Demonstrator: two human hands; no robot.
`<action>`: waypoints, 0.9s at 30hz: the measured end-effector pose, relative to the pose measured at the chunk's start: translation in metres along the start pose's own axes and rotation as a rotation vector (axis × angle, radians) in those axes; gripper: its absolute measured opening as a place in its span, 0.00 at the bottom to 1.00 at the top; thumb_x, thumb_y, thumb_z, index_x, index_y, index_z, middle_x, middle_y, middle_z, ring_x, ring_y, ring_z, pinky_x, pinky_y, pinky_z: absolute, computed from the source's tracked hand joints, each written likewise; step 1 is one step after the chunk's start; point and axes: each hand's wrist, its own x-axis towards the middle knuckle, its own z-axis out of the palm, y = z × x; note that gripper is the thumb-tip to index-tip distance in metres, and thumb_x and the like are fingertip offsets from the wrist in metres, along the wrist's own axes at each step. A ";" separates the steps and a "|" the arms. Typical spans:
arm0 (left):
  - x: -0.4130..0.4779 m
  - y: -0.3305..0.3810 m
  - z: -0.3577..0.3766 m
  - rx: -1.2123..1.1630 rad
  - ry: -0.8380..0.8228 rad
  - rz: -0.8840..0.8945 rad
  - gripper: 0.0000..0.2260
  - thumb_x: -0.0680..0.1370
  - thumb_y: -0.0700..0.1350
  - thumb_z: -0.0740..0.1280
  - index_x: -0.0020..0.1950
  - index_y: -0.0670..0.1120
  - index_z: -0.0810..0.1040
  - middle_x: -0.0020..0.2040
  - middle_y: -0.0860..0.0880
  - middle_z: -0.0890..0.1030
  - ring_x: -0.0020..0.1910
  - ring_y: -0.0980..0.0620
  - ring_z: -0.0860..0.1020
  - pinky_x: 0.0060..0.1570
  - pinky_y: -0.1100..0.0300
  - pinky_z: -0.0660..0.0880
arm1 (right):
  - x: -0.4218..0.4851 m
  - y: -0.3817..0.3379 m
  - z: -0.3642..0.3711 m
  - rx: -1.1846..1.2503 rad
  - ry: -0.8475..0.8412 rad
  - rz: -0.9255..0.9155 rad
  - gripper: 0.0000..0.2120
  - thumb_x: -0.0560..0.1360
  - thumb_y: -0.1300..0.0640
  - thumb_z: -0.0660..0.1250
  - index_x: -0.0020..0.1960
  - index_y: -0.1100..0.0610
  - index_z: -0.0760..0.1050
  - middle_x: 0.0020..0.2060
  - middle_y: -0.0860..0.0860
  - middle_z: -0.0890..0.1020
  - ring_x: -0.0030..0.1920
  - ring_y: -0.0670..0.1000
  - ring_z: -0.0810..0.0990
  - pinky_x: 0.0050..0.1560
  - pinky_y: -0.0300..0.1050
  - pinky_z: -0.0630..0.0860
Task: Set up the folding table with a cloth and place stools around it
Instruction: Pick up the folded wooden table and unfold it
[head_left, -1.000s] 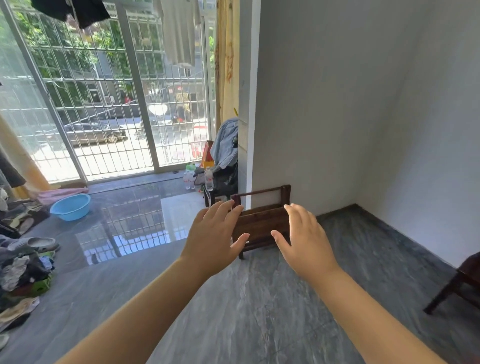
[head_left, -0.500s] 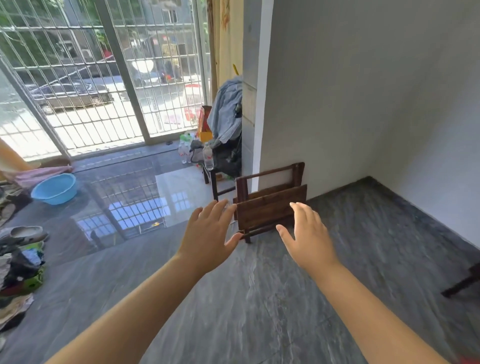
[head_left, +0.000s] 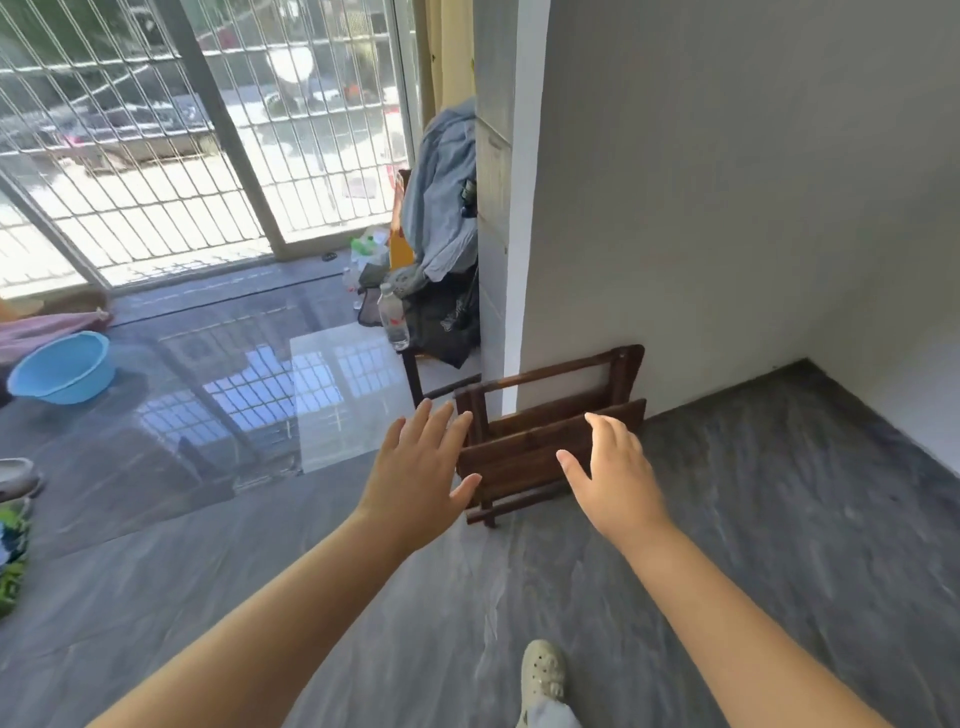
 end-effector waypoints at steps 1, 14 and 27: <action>0.024 -0.003 0.007 -0.008 -0.027 -0.019 0.31 0.78 0.61 0.56 0.77 0.49 0.55 0.77 0.46 0.58 0.76 0.42 0.53 0.74 0.43 0.53 | 0.025 0.009 0.005 0.007 -0.029 0.016 0.28 0.79 0.45 0.59 0.73 0.59 0.61 0.70 0.54 0.68 0.70 0.55 0.65 0.67 0.48 0.66; 0.214 -0.059 0.158 -0.045 -0.185 -0.081 0.31 0.78 0.58 0.59 0.77 0.47 0.54 0.77 0.44 0.58 0.76 0.42 0.56 0.72 0.43 0.57 | 0.255 0.070 0.129 0.276 -0.231 0.345 0.23 0.78 0.50 0.62 0.69 0.59 0.66 0.65 0.56 0.72 0.64 0.56 0.72 0.62 0.51 0.70; 0.308 -0.111 0.317 -0.084 -0.330 -0.023 0.31 0.81 0.55 0.55 0.78 0.49 0.43 0.79 0.46 0.46 0.77 0.44 0.43 0.74 0.45 0.46 | 0.361 0.112 0.276 0.512 -0.280 0.749 0.22 0.79 0.48 0.59 0.68 0.60 0.68 0.60 0.54 0.76 0.63 0.57 0.74 0.60 0.48 0.68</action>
